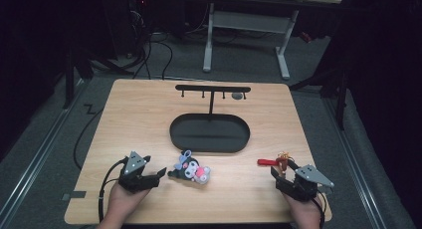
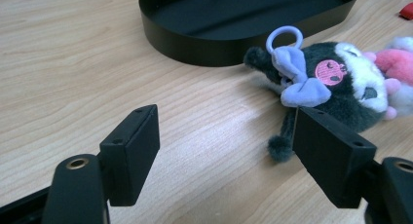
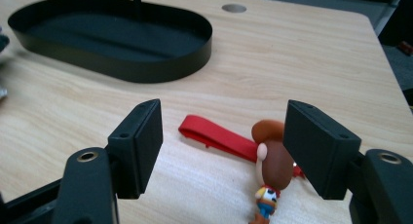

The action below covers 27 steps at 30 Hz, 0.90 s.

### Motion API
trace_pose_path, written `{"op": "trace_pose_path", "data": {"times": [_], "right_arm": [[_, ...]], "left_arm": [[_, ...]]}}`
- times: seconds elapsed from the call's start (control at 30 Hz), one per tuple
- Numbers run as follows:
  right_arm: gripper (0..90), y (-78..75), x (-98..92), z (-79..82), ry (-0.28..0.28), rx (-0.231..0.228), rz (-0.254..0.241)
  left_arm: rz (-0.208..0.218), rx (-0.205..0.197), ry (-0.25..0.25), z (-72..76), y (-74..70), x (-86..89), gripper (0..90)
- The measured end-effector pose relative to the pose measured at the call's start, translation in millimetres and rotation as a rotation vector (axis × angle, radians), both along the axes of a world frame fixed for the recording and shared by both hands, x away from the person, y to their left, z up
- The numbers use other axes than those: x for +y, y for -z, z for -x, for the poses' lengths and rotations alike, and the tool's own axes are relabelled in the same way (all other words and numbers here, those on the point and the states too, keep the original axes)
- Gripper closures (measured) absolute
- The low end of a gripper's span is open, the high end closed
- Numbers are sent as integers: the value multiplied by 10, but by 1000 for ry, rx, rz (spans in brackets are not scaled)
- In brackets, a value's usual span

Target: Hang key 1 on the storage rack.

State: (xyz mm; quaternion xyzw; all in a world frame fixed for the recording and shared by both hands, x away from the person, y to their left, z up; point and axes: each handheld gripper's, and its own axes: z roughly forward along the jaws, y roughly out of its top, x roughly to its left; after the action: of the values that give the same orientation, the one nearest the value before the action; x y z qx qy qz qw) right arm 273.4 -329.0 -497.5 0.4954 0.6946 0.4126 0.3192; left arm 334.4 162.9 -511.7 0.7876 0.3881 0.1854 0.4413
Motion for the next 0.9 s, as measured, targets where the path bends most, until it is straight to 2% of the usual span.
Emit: {"op": "trace_pose_path", "data": {"times": [0.13, 0.33, 0.67, 0.83, 0.9], "right_arm": [[310, 6, -15, 6, -14, 8, -8], [310, 12, 26, -2, -34, 11, 18], [309, 5, 27, -14, -36, 21, 0], [317, -16, 30, -35, -41, 52, -17], [318, -27, 43, -41, -42, 62, -1]], "left_arm": [[-9, 6, -12, -19, 15, 17, 261], [-8, 3, -22, -18, 19, 38, 260], [13, 9, -22, -21, 26, 86, 268], [-13, -2, -14, 6, 30, 82, 270], [-9, -4, -18, 9, 32, 90, 270]]}}
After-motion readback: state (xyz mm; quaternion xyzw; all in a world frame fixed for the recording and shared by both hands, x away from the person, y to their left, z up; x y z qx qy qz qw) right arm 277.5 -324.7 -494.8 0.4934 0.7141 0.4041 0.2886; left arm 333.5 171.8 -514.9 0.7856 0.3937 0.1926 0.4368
